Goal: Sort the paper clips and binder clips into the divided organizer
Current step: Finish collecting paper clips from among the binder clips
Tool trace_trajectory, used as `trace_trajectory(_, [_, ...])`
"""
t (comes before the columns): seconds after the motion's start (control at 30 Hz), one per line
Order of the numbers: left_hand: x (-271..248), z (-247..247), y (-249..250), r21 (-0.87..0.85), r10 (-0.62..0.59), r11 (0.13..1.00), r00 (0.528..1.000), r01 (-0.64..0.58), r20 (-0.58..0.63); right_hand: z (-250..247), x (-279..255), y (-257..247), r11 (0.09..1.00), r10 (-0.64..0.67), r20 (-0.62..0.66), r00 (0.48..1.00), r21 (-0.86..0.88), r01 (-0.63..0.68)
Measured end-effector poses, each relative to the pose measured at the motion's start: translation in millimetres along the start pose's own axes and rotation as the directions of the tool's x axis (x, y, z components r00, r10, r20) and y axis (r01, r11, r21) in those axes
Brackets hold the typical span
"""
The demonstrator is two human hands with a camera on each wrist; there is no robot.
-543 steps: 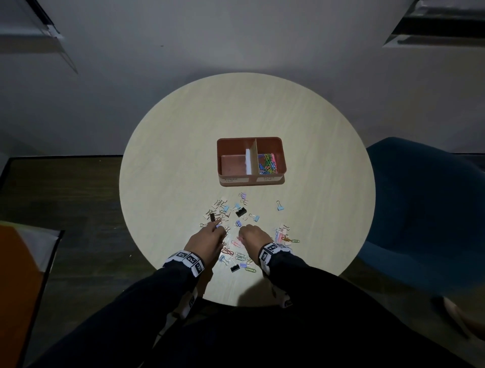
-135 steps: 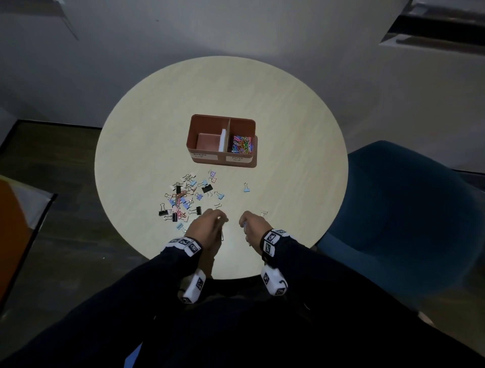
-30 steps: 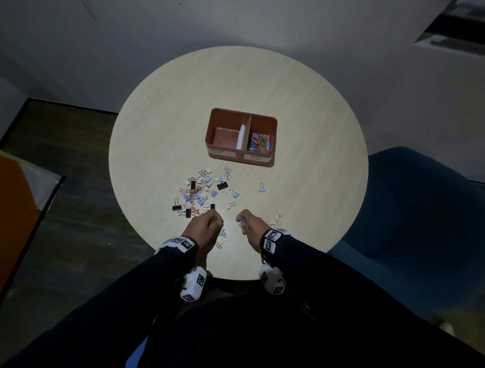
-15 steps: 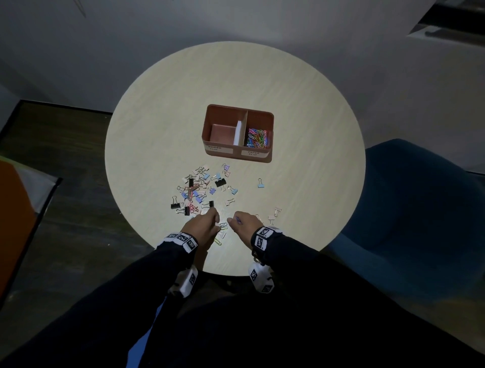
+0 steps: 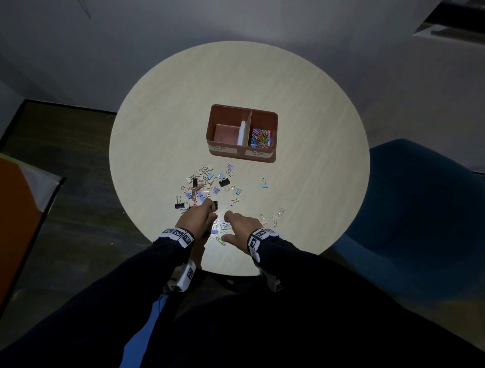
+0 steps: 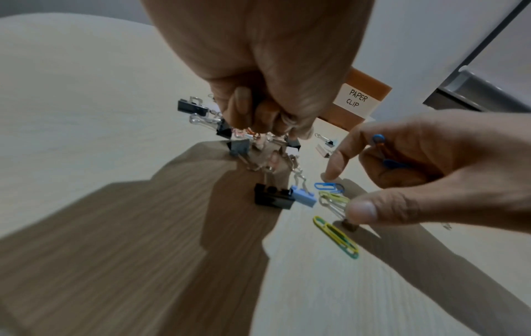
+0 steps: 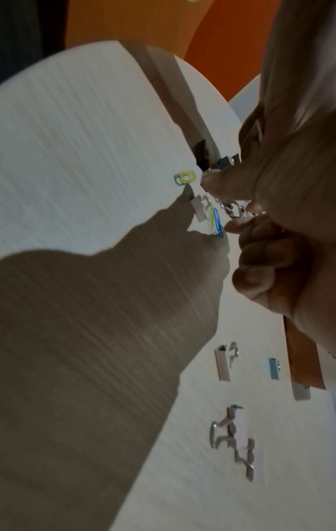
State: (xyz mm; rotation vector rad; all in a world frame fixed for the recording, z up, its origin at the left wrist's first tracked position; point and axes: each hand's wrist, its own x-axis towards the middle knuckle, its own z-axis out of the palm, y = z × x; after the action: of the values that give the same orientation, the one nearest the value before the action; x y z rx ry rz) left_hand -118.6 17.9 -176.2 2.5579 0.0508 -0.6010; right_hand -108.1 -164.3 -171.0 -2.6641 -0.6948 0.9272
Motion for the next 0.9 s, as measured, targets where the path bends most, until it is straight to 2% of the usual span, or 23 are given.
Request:
trace_trajectory(0.13, [-9.4,1.2,-4.7,-0.095,0.033,0.995,0.999,-0.031,0.021,5.3,6.1,-7.4,0.999,0.046,-0.035,0.998,0.008,-0.045])
trace_trajectory(0.33, [-24.7,12.5,-4.4,-0.112,0.085,0.991,0.993,-0.076,0.079,0.1,7.5,-4.4,0.998,-0.021,-0.04,0.999,-0.053,0.019])
trace_trajectory(0.5, [-27.7,21.2,8.8,0.064,0.132,0.988,0.982,-0.142,0.135,-2.1,8.8,-6.2,0.997,-0.023,0.001,1.0,-0.078,0.023])
trace_trajectory(0.67, [-27.2,28.0,6.3,0.222,0.177,0.949,0.96,-0.225,0.216,-2.9,10.8,-7.2,0.996,0.025,0.058,0.998,-0.086,-0.02])
trace_trajectory(0.9, [-26.3,29.8,7.5,0.273,0.173,0.932,0.955,-0.237,0.24,-8.6,3.1,-10.4,0.988,0.036,0.047,0.998,-0.151,-0.028])
